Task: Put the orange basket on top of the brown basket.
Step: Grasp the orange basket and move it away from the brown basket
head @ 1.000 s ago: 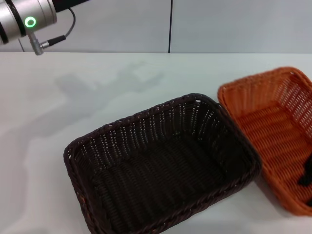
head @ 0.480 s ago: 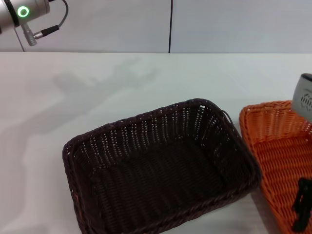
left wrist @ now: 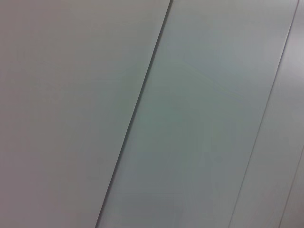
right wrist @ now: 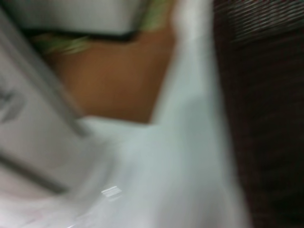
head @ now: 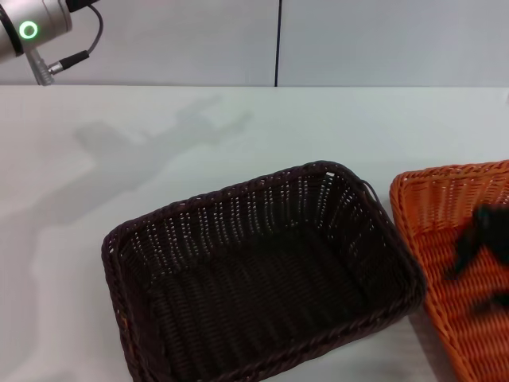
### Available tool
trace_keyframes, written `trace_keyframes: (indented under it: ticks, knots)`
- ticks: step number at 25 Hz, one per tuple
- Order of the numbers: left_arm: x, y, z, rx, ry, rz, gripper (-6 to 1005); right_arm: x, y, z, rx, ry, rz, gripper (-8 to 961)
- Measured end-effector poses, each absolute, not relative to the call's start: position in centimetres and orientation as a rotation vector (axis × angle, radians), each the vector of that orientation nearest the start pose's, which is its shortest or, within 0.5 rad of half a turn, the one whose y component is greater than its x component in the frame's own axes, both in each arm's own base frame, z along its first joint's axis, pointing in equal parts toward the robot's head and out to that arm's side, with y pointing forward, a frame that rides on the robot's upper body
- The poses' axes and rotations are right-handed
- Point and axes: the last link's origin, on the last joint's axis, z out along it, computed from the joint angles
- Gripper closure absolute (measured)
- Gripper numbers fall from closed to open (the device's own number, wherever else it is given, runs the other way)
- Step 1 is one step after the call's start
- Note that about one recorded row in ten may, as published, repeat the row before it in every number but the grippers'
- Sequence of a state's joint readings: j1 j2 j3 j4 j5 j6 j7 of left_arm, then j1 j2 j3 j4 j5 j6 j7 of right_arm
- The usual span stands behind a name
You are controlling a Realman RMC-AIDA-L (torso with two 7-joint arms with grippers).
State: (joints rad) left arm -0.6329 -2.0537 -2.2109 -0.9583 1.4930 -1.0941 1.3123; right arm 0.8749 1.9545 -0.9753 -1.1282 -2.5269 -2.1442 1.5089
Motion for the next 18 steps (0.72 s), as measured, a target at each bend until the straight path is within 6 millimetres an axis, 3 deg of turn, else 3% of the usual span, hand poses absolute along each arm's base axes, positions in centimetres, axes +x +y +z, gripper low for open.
trace_keyframes:
  ticks: [4,7,18]
  knots:
    - [-14.9,43.4,8.3,-2.217,-0.708,-1.109,138,16.1,38.0,9.9,-3.041,-0.178,-0.401,449]
    - [-15.0,43.3,8.3,-2.213,-0.712,-1.117,138,16.8,39.4,10.2,-2.935,-0.134,-0.378,449]
    - [-15.0,43.5,8.4,-2.202,-0.713,-1.117,138,18.6,41.5,9.0,-2.808,-0.019,-0.414,445]
